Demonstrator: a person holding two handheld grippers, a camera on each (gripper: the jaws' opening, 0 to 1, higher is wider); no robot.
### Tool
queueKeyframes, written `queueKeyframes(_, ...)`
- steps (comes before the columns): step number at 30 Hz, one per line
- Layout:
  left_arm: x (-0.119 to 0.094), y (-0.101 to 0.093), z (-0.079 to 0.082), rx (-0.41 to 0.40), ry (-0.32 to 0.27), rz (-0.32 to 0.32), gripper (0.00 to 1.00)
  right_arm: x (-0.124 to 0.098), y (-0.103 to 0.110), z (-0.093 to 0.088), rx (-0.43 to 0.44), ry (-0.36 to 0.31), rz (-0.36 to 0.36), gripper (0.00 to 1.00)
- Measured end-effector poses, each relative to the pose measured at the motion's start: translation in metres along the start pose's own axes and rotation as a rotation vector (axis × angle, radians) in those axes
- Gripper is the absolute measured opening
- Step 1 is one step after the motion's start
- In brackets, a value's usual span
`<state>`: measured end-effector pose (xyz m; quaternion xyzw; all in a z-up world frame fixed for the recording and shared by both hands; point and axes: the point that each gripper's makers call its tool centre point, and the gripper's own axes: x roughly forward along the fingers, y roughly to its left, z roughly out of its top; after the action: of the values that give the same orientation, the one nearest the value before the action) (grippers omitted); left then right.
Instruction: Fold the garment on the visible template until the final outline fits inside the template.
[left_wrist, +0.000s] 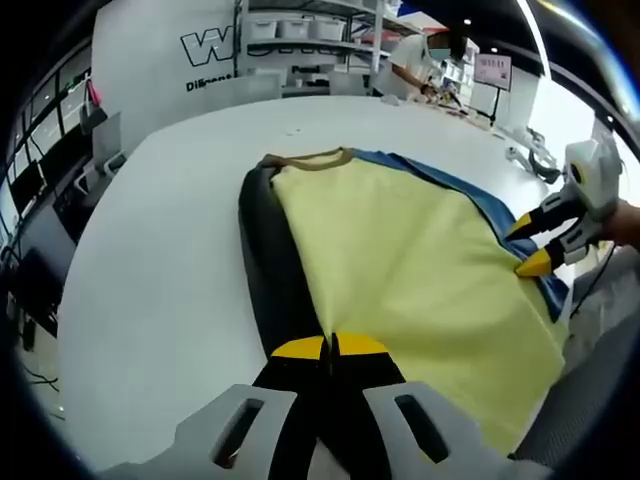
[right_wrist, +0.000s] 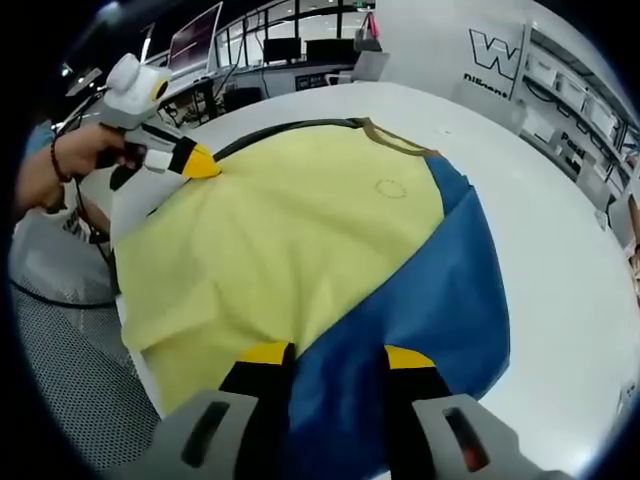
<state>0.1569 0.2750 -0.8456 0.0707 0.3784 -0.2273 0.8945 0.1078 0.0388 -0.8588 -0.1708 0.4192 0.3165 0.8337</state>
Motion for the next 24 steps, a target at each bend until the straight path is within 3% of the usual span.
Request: queueKeyframes(24,-0.001,-0.012,-0.001,0.016,0.023,-0.037,0.0,-0.004,-0.027,-0.005,-0.086,-0.005,0.063,0.28)
